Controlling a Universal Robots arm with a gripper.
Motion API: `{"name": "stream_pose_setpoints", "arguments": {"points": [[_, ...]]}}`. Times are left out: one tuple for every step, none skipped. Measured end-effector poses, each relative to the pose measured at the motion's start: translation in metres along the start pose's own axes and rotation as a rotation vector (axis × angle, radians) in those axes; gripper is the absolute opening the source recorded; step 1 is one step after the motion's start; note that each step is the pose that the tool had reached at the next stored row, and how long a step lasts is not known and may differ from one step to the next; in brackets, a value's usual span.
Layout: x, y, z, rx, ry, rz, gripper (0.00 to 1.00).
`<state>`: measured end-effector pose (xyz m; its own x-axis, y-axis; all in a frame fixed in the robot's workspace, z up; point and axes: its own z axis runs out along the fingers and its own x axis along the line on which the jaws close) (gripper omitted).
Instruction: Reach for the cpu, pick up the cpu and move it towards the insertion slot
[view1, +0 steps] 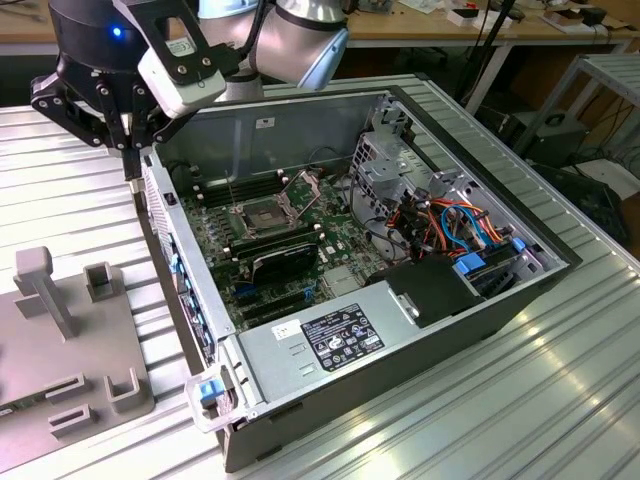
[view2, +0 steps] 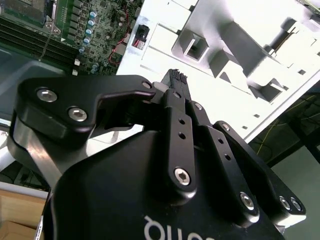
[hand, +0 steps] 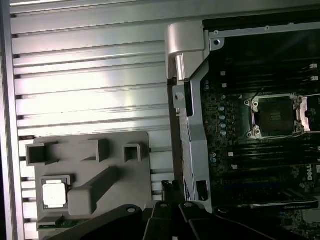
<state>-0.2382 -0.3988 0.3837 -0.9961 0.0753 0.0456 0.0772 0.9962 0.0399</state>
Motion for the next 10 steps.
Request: {"name": "stream_pose_setpoints", "arguments": {"points": [[0.0006,-0.0001,0.0001,0.0000,0.0001,0.000,0.11],[0.0014,-0.0001,0.0002,0.0000,0.0004,0.000,0.11],[0.0028,-0.0002,0.0003,0.0000,0.0007,0.000,0.11],[0.0038,-0.0003,0.0004,0.0001,0.0011,0.000,0.11],[0.0046,-0.0004,0.0005,0.0001,0.0013,0.000,0.11],[0.0051,-0.0004,0.0006,0.0001,0.0015,0.000,0.11],[0.0058,-0.0005,0.0007,0.0002,0.0019,0.000,0.11],[0.0065,-0.0005,0.0008,0.0002,0.0020,0.000,0.11],[0.0072,-0.0006,0.0009,0.0002,0.0024,0.000,0.11],[0.0078,-0.0006,0.0010,0.0002,0.0026,0.000,0.11]]}}
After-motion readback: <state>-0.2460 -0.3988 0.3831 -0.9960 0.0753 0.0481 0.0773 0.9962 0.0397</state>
